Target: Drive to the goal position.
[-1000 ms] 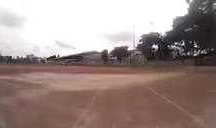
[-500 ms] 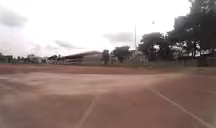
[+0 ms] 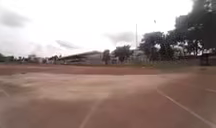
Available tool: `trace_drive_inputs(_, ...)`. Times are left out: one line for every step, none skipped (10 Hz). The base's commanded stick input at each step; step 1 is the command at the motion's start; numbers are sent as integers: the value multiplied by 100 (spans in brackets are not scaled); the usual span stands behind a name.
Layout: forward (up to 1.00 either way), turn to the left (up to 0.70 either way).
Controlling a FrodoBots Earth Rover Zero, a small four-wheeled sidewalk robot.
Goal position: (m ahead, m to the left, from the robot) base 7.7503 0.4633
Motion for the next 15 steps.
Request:
trace_drive_inputs(70, 0)
trace_drive_inputs(70, 0)
trace_drive_inputs(70, 0)
trace_drive_inputs(70, 0)
trace_drive_inputs(70, 0)
trace_drive_inputs(70, 0)
trace_drive_inputs(70, 0)
trace_drive_inputs(70, 0)
trace_drive_inputs(70, 0)
trace_drive_inputs(70, 0)
trace_drive_inputs(70, 0)
trace_drive_inputs(70, 0)
trace_drive_inputs(70, 0)
trace_drive_inputs(70, 0)
trace_drive_inputs(70, 0)
